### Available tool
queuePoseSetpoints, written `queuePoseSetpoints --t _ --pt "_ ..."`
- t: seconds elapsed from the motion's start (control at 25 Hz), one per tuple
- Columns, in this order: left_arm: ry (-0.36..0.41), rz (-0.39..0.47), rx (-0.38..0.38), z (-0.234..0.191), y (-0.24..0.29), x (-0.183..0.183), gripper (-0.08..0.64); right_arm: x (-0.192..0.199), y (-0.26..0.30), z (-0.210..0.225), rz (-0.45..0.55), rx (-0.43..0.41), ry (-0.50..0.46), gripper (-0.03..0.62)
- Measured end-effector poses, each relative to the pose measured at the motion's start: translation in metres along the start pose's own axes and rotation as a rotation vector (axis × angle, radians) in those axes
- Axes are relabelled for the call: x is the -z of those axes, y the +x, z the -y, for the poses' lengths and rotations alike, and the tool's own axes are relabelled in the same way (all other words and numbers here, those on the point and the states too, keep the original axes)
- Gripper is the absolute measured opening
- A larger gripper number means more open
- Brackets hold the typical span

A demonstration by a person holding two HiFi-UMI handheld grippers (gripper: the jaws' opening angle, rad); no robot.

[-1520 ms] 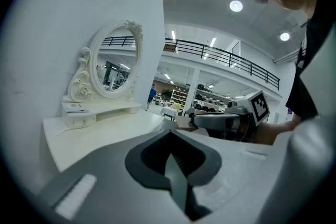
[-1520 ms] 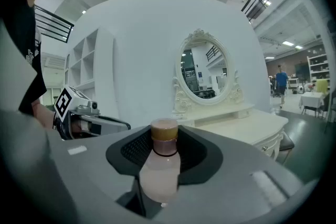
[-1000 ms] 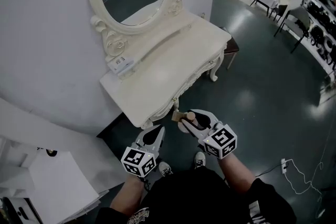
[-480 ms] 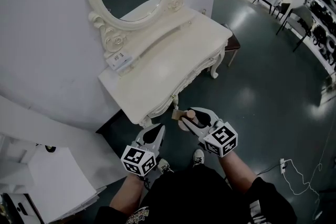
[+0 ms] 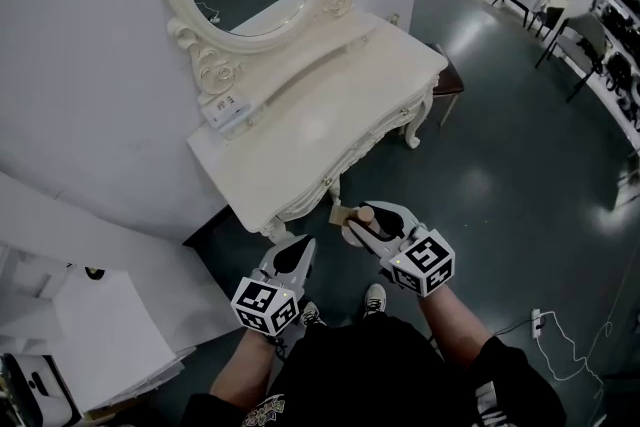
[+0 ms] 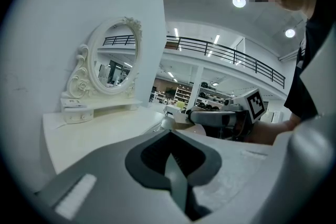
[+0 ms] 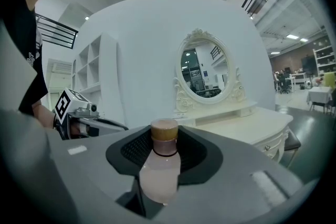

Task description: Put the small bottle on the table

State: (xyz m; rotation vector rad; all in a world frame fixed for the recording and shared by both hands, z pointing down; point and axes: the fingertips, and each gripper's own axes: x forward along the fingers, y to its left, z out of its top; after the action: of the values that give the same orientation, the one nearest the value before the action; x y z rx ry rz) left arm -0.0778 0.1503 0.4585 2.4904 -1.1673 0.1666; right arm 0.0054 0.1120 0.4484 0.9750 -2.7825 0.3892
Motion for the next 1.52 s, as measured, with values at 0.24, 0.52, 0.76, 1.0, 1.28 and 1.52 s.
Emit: queuePoseSetpoints --t 0.24,0.52,0.76,1.0,1.28,1.52 --pt "-0.013 0.013 -0.02 0.013 0.013 0.004 0.0 0.001 -0.01 0.012 -0.007 -0.025 -0.015 0.166" --pt "-0.014 0.048 -0.047 0.034 0.028 0.0 0.0 0.002 -0.029 0.029 -0.013 -0.051 -0.03 0.166" --pt "-0.012 0.054 -0.082 0.043 0.033 -0.001 0.0 -0.001 -0.033 0.04 -0.004 -0.078 -0.033 0.166" --pt "0.001 0.058 -0.107 0.048 0.043 -0.009 0.0 -0.004 -0.035 0.047 0.004 -0.114 -0.041 0.166" --pt "0.002 0.018 -0.089 0.057 0.068 -0.002 0.0 0.002 -0.041 0.067 -0.006 -0.114 -0.044 0.166" --pt "0.004 0.008 -0.08 0.058 0.086 -0.007 0.0 0.003 -0.049 0.083 -0.018 -0.105 -0.041 0.166"
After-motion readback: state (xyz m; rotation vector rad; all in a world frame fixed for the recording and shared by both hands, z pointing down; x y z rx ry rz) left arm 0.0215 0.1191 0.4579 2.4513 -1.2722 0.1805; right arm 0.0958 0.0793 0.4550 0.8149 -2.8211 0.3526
